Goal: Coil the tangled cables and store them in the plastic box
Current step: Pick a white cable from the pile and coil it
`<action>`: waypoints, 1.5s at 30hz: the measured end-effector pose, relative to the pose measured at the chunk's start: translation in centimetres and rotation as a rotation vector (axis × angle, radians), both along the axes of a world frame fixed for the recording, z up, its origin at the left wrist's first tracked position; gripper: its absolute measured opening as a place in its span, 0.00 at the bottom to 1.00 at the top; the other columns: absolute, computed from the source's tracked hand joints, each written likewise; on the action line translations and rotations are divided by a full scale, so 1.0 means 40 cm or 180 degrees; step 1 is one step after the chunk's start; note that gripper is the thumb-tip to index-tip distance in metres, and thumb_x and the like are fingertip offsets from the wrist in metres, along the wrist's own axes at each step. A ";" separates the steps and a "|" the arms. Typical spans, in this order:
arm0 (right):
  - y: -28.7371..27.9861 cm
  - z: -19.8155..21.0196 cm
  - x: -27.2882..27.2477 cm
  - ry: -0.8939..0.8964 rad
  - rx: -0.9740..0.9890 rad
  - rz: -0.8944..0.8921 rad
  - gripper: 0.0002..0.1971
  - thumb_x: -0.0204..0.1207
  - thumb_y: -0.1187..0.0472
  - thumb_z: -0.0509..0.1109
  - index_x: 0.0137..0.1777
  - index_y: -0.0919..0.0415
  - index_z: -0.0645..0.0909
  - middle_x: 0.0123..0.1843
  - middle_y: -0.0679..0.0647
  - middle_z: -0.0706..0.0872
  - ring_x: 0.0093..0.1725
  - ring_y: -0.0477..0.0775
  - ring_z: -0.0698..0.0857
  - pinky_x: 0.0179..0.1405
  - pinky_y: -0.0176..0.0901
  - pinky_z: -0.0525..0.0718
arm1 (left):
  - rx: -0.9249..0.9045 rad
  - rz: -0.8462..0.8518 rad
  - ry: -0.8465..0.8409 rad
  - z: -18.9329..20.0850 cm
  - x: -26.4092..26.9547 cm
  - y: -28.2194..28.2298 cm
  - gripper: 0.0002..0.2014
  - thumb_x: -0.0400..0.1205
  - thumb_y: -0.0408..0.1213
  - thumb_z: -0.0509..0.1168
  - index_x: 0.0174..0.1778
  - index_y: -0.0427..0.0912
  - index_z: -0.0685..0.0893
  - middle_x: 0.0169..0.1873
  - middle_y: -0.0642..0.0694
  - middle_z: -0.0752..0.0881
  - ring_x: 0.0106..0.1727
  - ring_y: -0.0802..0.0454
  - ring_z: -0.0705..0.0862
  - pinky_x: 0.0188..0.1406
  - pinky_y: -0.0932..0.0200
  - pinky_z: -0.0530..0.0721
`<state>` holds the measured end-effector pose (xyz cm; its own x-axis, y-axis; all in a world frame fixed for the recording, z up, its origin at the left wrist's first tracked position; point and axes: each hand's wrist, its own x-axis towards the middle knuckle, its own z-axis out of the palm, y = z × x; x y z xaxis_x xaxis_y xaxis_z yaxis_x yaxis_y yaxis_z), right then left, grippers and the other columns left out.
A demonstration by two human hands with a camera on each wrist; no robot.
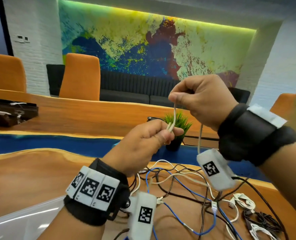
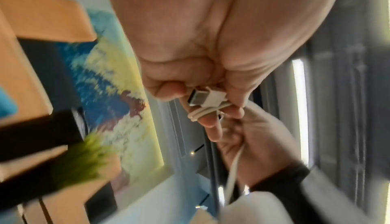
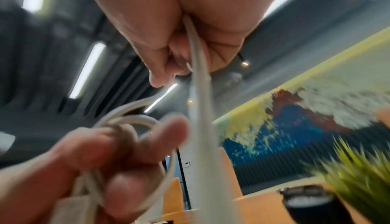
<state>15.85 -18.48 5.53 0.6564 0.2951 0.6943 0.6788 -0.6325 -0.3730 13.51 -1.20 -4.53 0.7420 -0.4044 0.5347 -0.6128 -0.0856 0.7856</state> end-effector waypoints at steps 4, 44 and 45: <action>0.008 -0.053 0.039 0.1036 0.0887 0.0210 0.07 0.77 0.61 0.75 0.43 0.66 0.86 0.27 0.53 0.79 0.21 0.43 0.72 0.19 0.38 0.69 | -0.2028 -0.0906 0.1125 0.014 0.000 0.011 0.08 0.86 0.34 0.56 0.50 0.36 0.80 0.61 0.40 0.89 0.48 0.53 0.88 0.41 0.59 0.78; 0.020 -0.155 -0.098 0.0991 -0.1481 0.0505 0.09 0.82 0.53 0.66 0.40 0.47 0.81 0.30 0.44 0.79 0.32 0.43 0.78 0.33 0.37 0.77 | 0.0259 0.1188 -0.1149 -0.001 0.022 0.040 0.13 0.88 0.46 0.57 0.58 0.45 0.84 0.64 0.54 0.87 0.63 0.58 0.85 0.62 0.54 0.84; 0.018 -0.128 -0.110 0.0799 -0.1555 0.0483 0.12 0.82 0.53 0.67 0.36 0.48 0.80 0.29 0.45 0.78 0.31 0.45 0.77 0.31 0.38 0.75 | 0.0512 0.1243 -0.1191 -0.005 0.027 0.040 0.13 0.88 0.48 0.56 0.58 0.47 0.83 0.63 0.54 0.87 0.62 0.57 0.85 0.60 0.49 0.85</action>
<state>11.46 -17.77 0.40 0.7089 0.6467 0.2817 0.7039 -0.6744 -0.2231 14.58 0.40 -4.75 0.6246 -0.2359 0.7445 -0.7459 -0.4626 0.4791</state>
